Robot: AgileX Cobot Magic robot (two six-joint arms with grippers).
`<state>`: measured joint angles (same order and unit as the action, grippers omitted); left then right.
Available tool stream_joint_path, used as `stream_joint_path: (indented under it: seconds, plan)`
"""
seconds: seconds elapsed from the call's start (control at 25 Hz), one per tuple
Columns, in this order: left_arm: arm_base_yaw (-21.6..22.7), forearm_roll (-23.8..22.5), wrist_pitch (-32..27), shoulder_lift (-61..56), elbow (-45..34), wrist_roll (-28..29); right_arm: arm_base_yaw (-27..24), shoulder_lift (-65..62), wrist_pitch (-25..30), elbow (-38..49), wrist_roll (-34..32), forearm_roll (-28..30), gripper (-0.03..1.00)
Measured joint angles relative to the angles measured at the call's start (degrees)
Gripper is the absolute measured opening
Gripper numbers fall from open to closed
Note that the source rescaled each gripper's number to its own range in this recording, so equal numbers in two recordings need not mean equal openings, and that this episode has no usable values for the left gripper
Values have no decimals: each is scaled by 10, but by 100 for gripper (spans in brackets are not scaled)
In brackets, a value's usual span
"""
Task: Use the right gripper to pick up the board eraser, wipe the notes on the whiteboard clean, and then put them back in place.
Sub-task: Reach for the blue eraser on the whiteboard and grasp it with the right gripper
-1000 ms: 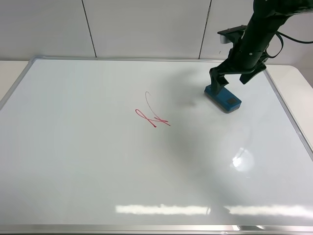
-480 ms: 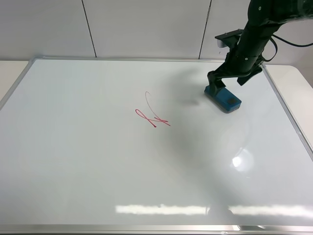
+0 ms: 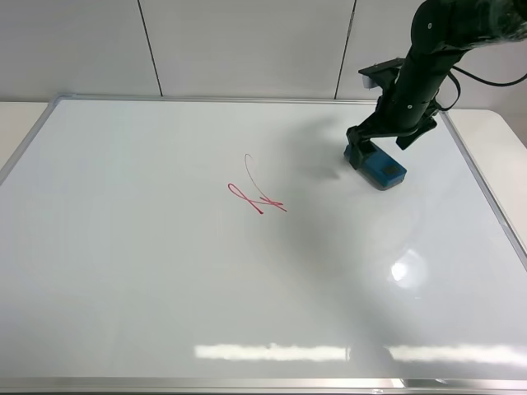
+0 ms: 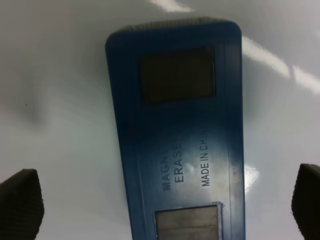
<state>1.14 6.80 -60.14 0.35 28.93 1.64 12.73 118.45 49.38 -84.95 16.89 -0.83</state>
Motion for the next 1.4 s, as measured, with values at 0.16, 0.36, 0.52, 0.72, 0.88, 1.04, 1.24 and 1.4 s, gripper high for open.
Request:
stream_joint_path:
  seconds: [0.16, 0.36, 0.52, 0.72, 0.88, 1.04, 1.24, 1.4]
  plan:
    - [0, 0, 0, 0, 0, -1, 0, 0, -1, 0, 0, 0, 100]
    - [0, 0, 0, 0, 0, -1, 0, 0, -3, 0, 0, 0, 100]
    - [0, 0, 0, 0, 0, 0, 0, 0, -3, 0, 0, 0, 100]
    - [0, 0, 0, 0, 0, 0, 0, 0, -4, 0, 0, 0, 100]
    - [0, 0, 0, 0, 0, 0, 0, 0, -10, 0, 0, 1, 100]
    - [0, 0, 0, 0, 0, 0, 0, 0, -19, 0, 0, 1, 100]
    - [0, 0, 0, 0, 0, 0, 0, 0, -26, 0, 0, 1, 100]
    - [0, 0, 0, 0, 0, 0, 0, 0, -29, 0, 0, 1, 100]
